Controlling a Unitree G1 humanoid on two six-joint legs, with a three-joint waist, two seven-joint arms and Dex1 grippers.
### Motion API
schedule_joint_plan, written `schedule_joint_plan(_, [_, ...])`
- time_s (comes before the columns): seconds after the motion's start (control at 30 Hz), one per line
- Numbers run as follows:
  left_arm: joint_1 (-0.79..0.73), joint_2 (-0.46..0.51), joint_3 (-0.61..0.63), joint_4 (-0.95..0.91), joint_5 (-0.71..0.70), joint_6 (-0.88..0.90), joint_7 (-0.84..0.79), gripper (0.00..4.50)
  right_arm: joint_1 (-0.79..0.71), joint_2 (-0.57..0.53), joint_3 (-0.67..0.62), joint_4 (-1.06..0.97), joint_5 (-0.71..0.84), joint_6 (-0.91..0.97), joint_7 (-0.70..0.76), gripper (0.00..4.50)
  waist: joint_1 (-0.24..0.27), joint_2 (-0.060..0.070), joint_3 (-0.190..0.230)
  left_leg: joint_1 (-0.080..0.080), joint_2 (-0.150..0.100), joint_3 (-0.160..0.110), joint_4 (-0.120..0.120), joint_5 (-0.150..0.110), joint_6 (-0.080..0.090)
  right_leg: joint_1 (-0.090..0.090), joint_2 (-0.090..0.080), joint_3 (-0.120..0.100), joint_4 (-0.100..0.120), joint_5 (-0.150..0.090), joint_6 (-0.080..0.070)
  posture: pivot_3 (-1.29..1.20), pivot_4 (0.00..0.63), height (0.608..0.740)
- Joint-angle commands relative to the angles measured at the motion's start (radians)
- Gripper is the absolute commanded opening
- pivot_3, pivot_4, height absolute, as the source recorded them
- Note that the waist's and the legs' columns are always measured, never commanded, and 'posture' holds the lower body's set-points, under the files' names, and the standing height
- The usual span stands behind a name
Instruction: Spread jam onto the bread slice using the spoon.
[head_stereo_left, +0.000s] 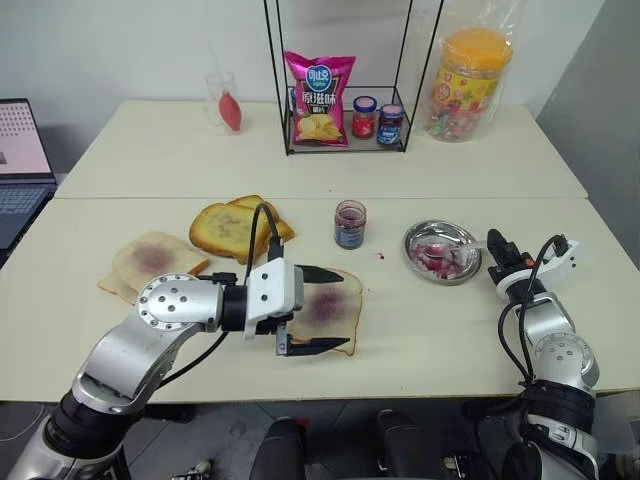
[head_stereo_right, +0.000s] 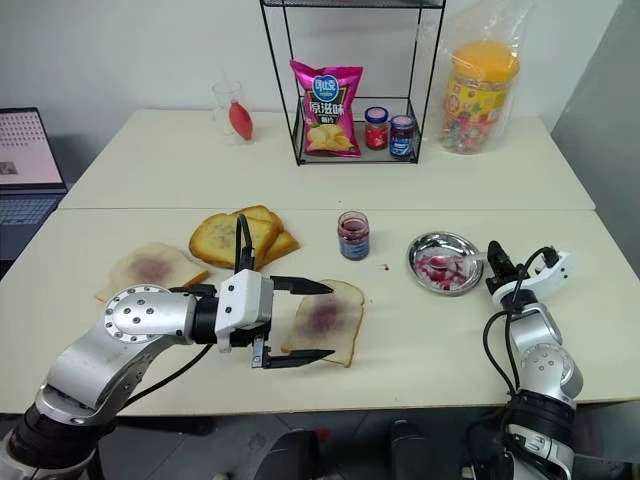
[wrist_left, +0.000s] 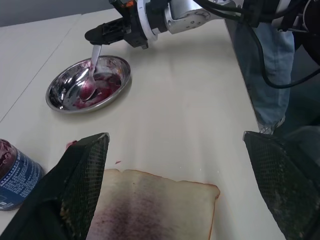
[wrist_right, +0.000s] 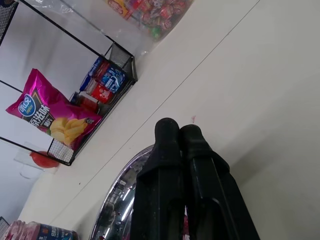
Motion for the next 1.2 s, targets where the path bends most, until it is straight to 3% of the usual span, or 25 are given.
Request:
schedule_joint_plan(0.03, [-0.013, -0.013, 0.001, -0.003, 0.007, -0.019, -0.001, 4.50, -0.024, -0.045, 0.001, 0.000, -0.012, 0.002, -0.001, 0.06, 0.000, 0.000, 0.000, 0.000, 0.000, 0.000, 0.000, 0.000, 0.000, 0.000, 0.000, 0.000, 0.000, 0.000, 0.000, 0.00, 0.150, 0.740])
schedule_joint_plan(0.43, [0.001, -0.037, 0.020, 0.021, 0.022, -0.037, 0.017, 4.50, -0.035, -0.130, -0.013, -0.067, 0.085, 0.084, 0.028, 0.06, 0.000, 0.000, 0.000, 0.000, 0.000, 0.000, 0.000, 0.000, 0.000, 0.000, 0.000, 0.000, 0.000, 0.000, 0.000, 0.00, 0.150, 0.740])
schedule_joint_plan(0.7, [0.040, -0.093, 0.136, 0.070, 0.017, -0.022, 0.145, 4.50, -0.117, -0.197, 0.009, -0.292, 0.205, 0.197, -0.056, 0.06, -0.005, 0.002, 0.001, 0.000, 0.000, 0.000, 0.000, 0.000, 0.000, 0.000, 0.000, 0.001, 0.000, 0.000, 0.000, 0.00, 0.150, 0.740])
schedule_joint_plan(0.87, [0.060, -0.119, 0.204, 0.087, 0.001, 0.004, 0.226, 4.50, -0.211, -0.233, 0.099, -0.380, 0.224, 0.273, -0.123, 0.06, -0.009, 0.001, 0.001, -0.001, 0.000, 0.000, 0.000, 0.000, 0.000, -0.001, 0.000, 0.001, 0.000, 0.000, 0.000, 0.00, 0.150, 0.740])
schedule_joint_plan(1.2, [0.100, -0.179, 0.304, 0.058, -0.025, 0.079, 0.385, 4.50, -0.498, -0.186, 0.412, -0.249, -0.008, 0.251, -0.031, 0.06, -0.009, 0.001, 0.001, -0.001, 0.000, 0.000, 0.000, 0.000, 0.000, -0.002, 0.000, 0.000, 0.000, 0.000, 0.000, 0.00, 0.150, 0.740])
